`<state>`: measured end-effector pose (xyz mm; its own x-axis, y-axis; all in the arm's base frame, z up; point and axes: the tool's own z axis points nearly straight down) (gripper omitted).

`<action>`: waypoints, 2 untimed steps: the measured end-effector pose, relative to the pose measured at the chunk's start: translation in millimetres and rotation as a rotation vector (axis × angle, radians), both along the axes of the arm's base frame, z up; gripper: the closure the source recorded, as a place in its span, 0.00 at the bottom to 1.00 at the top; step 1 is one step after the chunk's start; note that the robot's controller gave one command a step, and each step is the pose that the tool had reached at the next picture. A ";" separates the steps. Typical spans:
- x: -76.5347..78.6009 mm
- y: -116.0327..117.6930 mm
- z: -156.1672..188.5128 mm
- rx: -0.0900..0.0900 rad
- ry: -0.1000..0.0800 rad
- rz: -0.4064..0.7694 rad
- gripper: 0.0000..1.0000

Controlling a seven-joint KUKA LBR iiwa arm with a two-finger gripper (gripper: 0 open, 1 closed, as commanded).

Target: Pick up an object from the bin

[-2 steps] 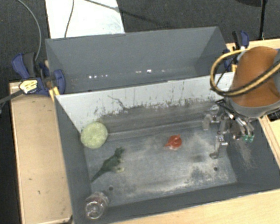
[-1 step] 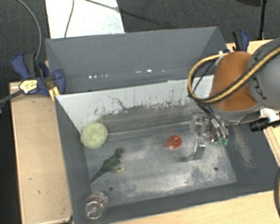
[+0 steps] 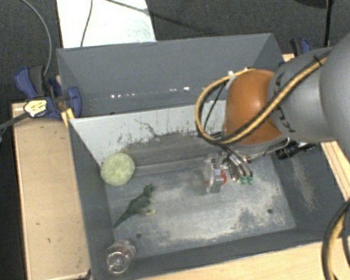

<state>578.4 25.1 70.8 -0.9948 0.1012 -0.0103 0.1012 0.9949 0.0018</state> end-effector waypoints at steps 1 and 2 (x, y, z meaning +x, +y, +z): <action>0.0 -0.1 0.0 0.000 0.000 0.000 1.00; -0.8 -0.1 3.2 0.000 0.002 0.001 1.00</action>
Offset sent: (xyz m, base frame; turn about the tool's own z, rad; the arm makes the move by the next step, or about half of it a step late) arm 0.0000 -0.0002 0.0304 0.0000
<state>577.6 25.0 74.0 -0.9949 0.1003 -0.0084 0.1003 0.9950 0.0013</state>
